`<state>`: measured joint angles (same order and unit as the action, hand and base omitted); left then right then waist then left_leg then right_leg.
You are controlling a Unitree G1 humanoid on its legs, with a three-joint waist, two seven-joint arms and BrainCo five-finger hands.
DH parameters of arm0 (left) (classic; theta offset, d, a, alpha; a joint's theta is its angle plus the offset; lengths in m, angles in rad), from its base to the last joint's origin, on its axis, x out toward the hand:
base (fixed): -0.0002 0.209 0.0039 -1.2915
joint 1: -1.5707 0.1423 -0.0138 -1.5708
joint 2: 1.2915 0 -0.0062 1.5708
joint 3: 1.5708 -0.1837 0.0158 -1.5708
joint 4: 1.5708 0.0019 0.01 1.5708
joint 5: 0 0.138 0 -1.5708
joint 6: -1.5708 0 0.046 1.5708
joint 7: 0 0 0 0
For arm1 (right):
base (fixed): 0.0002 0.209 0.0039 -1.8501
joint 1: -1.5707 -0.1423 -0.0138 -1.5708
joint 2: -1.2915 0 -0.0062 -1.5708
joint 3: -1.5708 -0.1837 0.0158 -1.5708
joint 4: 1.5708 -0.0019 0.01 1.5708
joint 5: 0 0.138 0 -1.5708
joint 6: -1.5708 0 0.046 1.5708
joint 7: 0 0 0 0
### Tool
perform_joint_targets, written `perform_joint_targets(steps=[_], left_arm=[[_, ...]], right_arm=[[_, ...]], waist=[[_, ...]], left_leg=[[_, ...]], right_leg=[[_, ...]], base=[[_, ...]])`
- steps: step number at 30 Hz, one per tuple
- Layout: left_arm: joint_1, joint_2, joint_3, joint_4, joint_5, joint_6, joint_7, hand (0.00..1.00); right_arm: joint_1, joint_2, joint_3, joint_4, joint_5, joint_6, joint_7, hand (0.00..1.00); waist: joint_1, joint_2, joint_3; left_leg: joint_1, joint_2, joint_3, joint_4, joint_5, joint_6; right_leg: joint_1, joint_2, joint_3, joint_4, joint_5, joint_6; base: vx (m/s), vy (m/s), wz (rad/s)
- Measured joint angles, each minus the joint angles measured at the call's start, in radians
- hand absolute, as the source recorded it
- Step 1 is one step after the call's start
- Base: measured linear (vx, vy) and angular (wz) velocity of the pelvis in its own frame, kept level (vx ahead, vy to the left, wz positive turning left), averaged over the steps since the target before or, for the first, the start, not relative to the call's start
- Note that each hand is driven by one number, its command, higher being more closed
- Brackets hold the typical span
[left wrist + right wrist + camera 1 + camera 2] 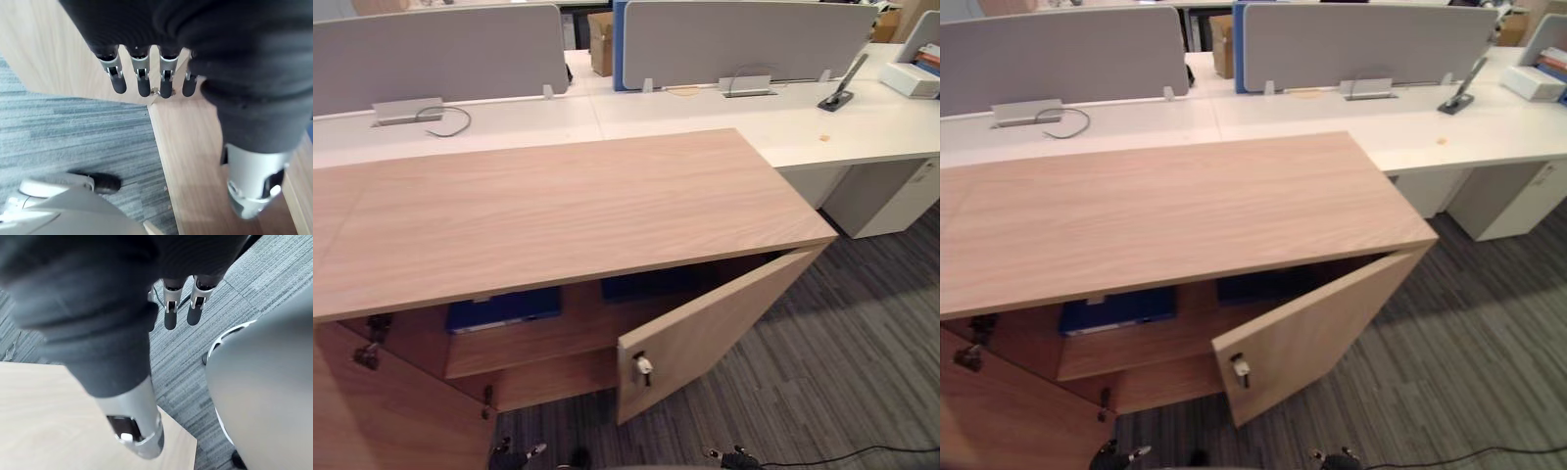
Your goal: Walk over to the cabinet, pick up the folder, carry it to the office cabinet, place the folder inside the office cabinet, then close the office cabinet door
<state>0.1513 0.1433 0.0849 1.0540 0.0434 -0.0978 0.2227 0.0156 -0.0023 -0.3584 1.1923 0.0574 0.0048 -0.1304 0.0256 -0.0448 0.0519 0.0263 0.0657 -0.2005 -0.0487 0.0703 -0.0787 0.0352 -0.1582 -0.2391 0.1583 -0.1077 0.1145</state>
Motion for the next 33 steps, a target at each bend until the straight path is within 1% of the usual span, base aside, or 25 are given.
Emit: perform_joint_targets(steps=[2, 4, 5, 7, 8, 9, 10, 11, 12, 13, 14, 16, 18, 19, 21, 22, 23, 24, 26, 28, 29, 30, 31, 32, 33], left_arm=[[0.003, -0.002, 0.019, 0.012, -0.008, -0.001, 0.006, 0.0], [0.003, -0.003, 0.023, 0.015, -0.016, -0.001, 0.013, 0.0], [0.001, -0.006, 0.033, 0.015, -0.019, -0.001, 0.014, 0.0], [-0.004, -0.006, 0.036, 0.014, -0.023, -0.001, 0.018, 0.0], [-0.011, -0.003, 0.034, 0.012, -0.022, -0.001, 0.021, 0.0], [-0.016, -0.003, 0.03, 0.002, -0.022, -0.001, 0.023, 0.0], [-0.023, -0.002, 0.03, -0.014, -0.02, -0.002, 0.023, 0.0], [-0.027, -0.001, 0.03, -0.015, -0.018, -0.002, 0.023, 0.0], [-0.022, -0.002, 0.03, -0.015, -0.016, -0.001, 0.023, 0.0], [-0.013, -0.005, 0.028, -0.016, -0.014, -0.001, 0.023, 0.0], [-0.008, -0.006, 0.027, -0.015, -0.013, -0.001, 0.023, 0.0], [-0.006, 0.001, 0.027, -0.025, -0.013, 0.0, 0.017, 0.0], [0.0, -0.005, 0.03, -0.025, -0.013, 0.002, 0.01, 0.0], [0.008, -0.006, 0.031, -0.025, -0.013, 0.003, 0.008, 0.0], [0.01, -0.006, 0.033, -0.028, 0.0, 0.004, -0.001, 0.0], [0.009, -0.006, 0.033, -0.031, 0.004, 0.004, -0.003, 0.0], [0.009, -0.01, 0.037, -0.039, 0.004, 0.004, -0.006, 0.0], [0.01, -0.011, 0.038, -0.043, 0.004, 0.004, -0.006, 0.0], [0.009, -0.004, 0.043, -0.044, 0.0, 0.004, -0.009, 0.0], [0.009, -0.002, 0.039, -0.044, 0.003, 0.003, -0.011, 0.0], [0.006, -0.006, 0.032, -0.042, 0.011, 0.003, -0.014, 0.0], [0.007, -0.01, 0.03, -0.04, 0.018, 0.002, -0.015, 0.0], [0.008, -0.013, 0.02, -0.029, 0.029, 0.002, -0.017, 0.0], [0.006, -0.001, -0.002, -0.023, 0.039, 0.003, -0.022, 0.0], [-0.003, 0.012, -0.033, -0.023, 0.057, 0.003, -0.029, 0.0]], right_arm=[[0.008, -0.003, 0.032, -0.001, 0.0, -0.009, 0.0, 0.0], [0.011, -0.004, 0.056, -0.001, 0.001, -0.018, 0.001, 0.0], [0.011, -0.004, 0.071, -0.001, 0.0, -0.026, 0.002, 0.0], [0.015, -0.004, 0.076, -0.001, 0.0, -0.031, 0.004, 0.0], [0.015, -0.004, 0.073, -0.001, 0.001, -0.032, 0.004, 0.0], [0.013, -0.004, 0.066, -0.001, 0.0, -0.034, 0.004, 0.0], [0.007, -0.004, 0.063, 0.0, 0.0, -0.033, 0.004, 0.0], [0.006, -0.005, 0.057, 0.0, 0.0, -0.034, 0.004, 0.0], [0.007, -0.006, 0.041, 0.0, 0.0, -0.033, 0.004, 0.0], [0.009, -0.007, 0.022, -0.002, 0.001, -0.033, 0.004, 0.0], [0.008, -0.008, 0.015, -0.004, 0.001, -0.034, 0.004, 0.0], [0.01, -0.003, -0.024, 0.0, 0.001, -0.028, 0.005, 0.0], [0.013, -0.001, -0.05, -0.002, 0.002, -0.026, 0.005, 0.0], [0.015, 0.001, -0.054, -0.003, 0.005, -0.027, 0.005, 0.0], [0.017, 0.006, -0.059, -0.012, 0.006, -0.027, 0.005, 0.0], [0.017, 0.007, -0.061, -0.014, 0.006, -0.026, 0.005, 0.0], [0.017, 0.01, -0.061, -0.019, 0.006, -0.026, 0.005, 0.0], [0.016, 0.014, -0.06, -0.022, 0.006, -0.026, 0.005, 0.0], [0.005, 0.025, -0.049, -0.027, 0.003, -0.027, 0.008, 0.0], [0.005, 0.028, -0.028, -0.033, 0.002, -0.027, 0.01, 0.0], [0.003, 0.023, 0.002, -0.045, 0.001, -0.028, 0.011, 0.0], [0.003, 0.016, 0.013, -0.059, 0.001, -0.029, 0.011, 0.0], [0.008, 0.005, 0.034, -0.082, 0.001, -0.031, 0.01, 0.0], [0.019, 0.006, 0.042, -0.104, 0.002, -0.035, 0.009, 0.0], [0.032, 0.008, 0.06, -0.126, 0.003, -0.041, 0.009, 0.0]], waist=[[-0.008, 0.001, 0.0], [-0.011, 0.004, -0.001], [-0.01, 0.004, 0.002], [-0.013, 0.002, 0.005], [-0.014, 0.0, 0.011], [-0.014, 0.001, 0.019], [-0.009, -0.007, 0.044], [-0.005, -0.01, 0.055], [-0.006, -0.005, 0.056], [-0.009, 0.004, 0.056], [-0.013, 0.012, 0.058], [-0.002, -0.001, 0.06], [-0.003, 0.0, 0.06], [-0.003, -0.004, 0.057], [-0.007, -0.009, 0.054], [-0.009, -0.01, 0.054], [-0.007, -0.009, 0.051], [-0.005, -0.01, 0.051], [-0.003, -0.025, 0.061], [-0.007, -0.027, 0.062], [-0.01, -0.015, 0.071], [-0.013, -0.004, 0.075], [-0.026, 0.012, 0.076], [-0.035, 0.015, 0.077], [-0.037, 0.007, 0.074]], left_leg=[[0.002, 0.044, -0.015, 0.002, -0.002, -0.029], [-0.007, 0.063, -0.028, 0.014, -0.008, -0.042], [-0.014, 0.07, -0.04, 0.032, -0.014, -0.05], [-0.057, 0.063, -0.047, 0.09, -0.024, -0.058], [-0.085, 0.058, 0.004, 0.128, -0.024, -0.055], [-0.115, 0.06, 0.085, 0.164, -0.023, -0.038], [-0.136, 0.07, 0.226, 0.24, -0.057, 0.011], [-0.17, 0.093, 0.333, 0.352, -0.108, 0.047], [-0.189, 0.107, 0.412, 0.435, -0.149, 0.061], [-0.192, 0.113, 0.493, 0.463, -0.18, 0.07], [-0.192, 0.112, 0.513, 0.449, -0.186, 0.072], [-0.2, 0.054, 0.507, 0.38, -0.164, 0.088], [-0.195, 0.008, 0.494, 0.328, -0.147, 0.105], [-0.184, -0.015, 0.478, 0.291, -0.129, 0.11], [-0.131, -0.089, 0.43, 0.138, -0.044, 0.133], [-0.114, -0.105, 0.415, 0.091, -0.018, 0.137], [-0.087, -0.125, 0.389, 0.01, 0.025, 0.138], [-0.073, -0.13, 0.381, -0.028, 0.045, 0.138], [-0.065, -0.145, 0.34, -0.041, 0.052, 0.138], [-0.052, -0.158, 0.308, -0.042, 0.05, 0.138], [-0.044, -0.164, 0.281, -0.046, 0.043, 0.141], [-0.039, -0.157, 0.265, -0.045, 0.039, 0.144], [-0.026, -0.153, 0.237, -0.045, 0.035, 0.149], [-0.019, -0.155, 0.21, -0.04, 0.035, 0.151], [-0.012, -0.162, 0.183, -0.04, 0.035, 0.149]], right_leg=[[0.027, 0.05, -0.016, -0.036, 0.01, -0.016], [0.043, 0.073, -0.034, -0.056, 0.015, -0.027], [0.055, 0.085, -0.045, -0.067, 0.017, -0.033], [0.062, 0.086, -0.076, -0.065, 0.012, -0.043], [0.067, 0.082, -0.102, -0.063, 0.011, -0.046], [0.069, 0.079, -0.124, -0.06, 0.009, -0.052], [0.064, 0.07, -0.149, -0.051, 0.003, -0.066], [0.064, 0.064, -0.167, -0.039, -0.002, -0.071], [0.065, 0.06, -0.174, -0.032, -0.009, -0.07], [0.065, 0.055, -0.187, -0.023, -0.024, -0.06], [0.062, 0.053, -0.197, -0.015, -0.031, -0.05], [0.034, 0.021, -0.2, 0.002, -0.038, -0.04], [0.027, -0.004, -0.2, -0.003, -0.038, -0.039], [0.029, -0.016, -0.2, -0.008, -0.038, -0.038], [0.047, -0.036, -0.206, -0.033, -0.028, -0.04], [0.054, -0.043, -0.222, -0.036, -0.02, -0.03], [0.058, -0.048, -0.246, -0.043, -0.017, -0.026], [0.061, -0.048, -0.254, -0.046, -0.017, -0.026], [0.091, -0.053, -0.276, -0.048, -0.016, -0.028], [0.114, -0.062, -0.284, -0.037, -0.015, -0.028], [0.108, -0.077, -0.292, 0.025, -0.016, -0.028], [0.09, -0.09, -0.291, 0.088, -0.019, -0.032], [0.025, -0.125, -0.252, 0.27, -0.022, -0.039], [-0.031, -0.153, -0.185, 0.395, -0.042, -0.06], [-0.074, -0.164, -0.092, 0.47, -0.062, -0.058]], base=[[-0.03, -0.203, 0.12], [-0.03, -0.148, 0.18], [-0.03, -0.119, 0.26], [-0.06, -0.077, 0.44], [-0.11, -0.04, 0.68], [-0.13, 0.016, 0.67], [-0.13, 0.038, 0.57], [-0.1, 0.079, 0.42], [-0.04, 0.083, 0.37], [-0.01, 0.115, 0.39], [0.0, 0.172, 0.5], [0.01, 0.197, 0.49], [0.05, 0.15, 0.42], [0.08, 0.143, 0.56], [0.11, 0.099, 0.78], [0.15, 0.076, 0.81], [0.13, 0.053, 0.58], [0.16, 0.056, 0.62], [0.13, 0.025, 0.53], [0.06, 0.005, 0.51], [0.02, 0.017, 0.51], [-0.01, 0.049, 0.55], [-0.02, 0.049, 0.63], [-0.03, 0.072, 0.89], [-0.01, 0.048, 0.77]])
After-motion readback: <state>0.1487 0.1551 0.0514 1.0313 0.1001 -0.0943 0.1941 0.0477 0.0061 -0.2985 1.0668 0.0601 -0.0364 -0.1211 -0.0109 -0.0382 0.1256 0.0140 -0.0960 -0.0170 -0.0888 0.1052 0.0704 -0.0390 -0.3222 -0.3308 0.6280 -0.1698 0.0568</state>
